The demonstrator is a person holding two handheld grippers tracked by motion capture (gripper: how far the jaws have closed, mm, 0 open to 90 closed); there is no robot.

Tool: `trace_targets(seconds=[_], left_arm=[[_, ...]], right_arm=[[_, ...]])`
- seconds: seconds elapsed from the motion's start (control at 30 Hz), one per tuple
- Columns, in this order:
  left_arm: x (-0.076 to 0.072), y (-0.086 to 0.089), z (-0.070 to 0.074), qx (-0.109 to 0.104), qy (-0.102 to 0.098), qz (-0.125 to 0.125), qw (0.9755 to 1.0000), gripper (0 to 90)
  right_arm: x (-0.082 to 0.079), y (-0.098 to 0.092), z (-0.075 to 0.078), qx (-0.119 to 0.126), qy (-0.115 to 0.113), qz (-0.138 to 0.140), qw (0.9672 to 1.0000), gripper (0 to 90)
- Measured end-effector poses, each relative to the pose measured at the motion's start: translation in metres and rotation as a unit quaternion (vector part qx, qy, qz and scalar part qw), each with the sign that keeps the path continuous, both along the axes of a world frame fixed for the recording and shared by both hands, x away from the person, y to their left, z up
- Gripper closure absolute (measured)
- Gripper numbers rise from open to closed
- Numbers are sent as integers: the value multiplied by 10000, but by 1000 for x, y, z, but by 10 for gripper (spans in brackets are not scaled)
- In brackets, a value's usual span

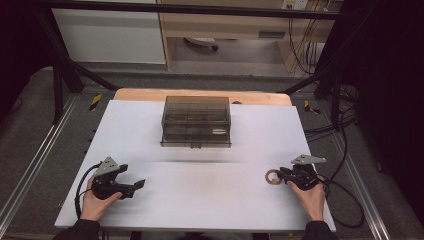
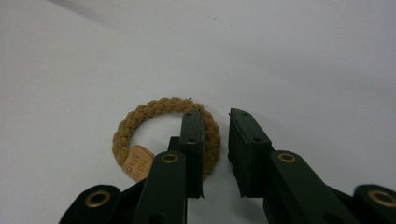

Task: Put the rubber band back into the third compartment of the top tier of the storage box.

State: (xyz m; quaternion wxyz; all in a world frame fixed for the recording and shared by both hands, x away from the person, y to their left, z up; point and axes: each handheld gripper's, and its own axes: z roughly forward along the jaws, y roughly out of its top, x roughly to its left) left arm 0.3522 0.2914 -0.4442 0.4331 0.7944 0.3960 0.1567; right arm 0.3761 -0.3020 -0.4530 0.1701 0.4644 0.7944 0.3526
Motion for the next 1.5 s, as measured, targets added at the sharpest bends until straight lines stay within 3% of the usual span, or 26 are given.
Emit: trace_targets(seconds=[0.33, 0.8, 1.5], left_arm=[[0, 0, 0, -2, 6, 5, 10000, 73], [0, 0, 0, -1, 3, 9, 10000, 74], [0, 0, 0, 2, 8, 18, 10000, 75]], right_arm=[[0, 0, 0, 6, 26, 33, 10000, 829], [-1, 1, 3, 33, 40, 54, 10000, 846], [-8, 2, 19, 303, -218, 61, 9993, 852]])
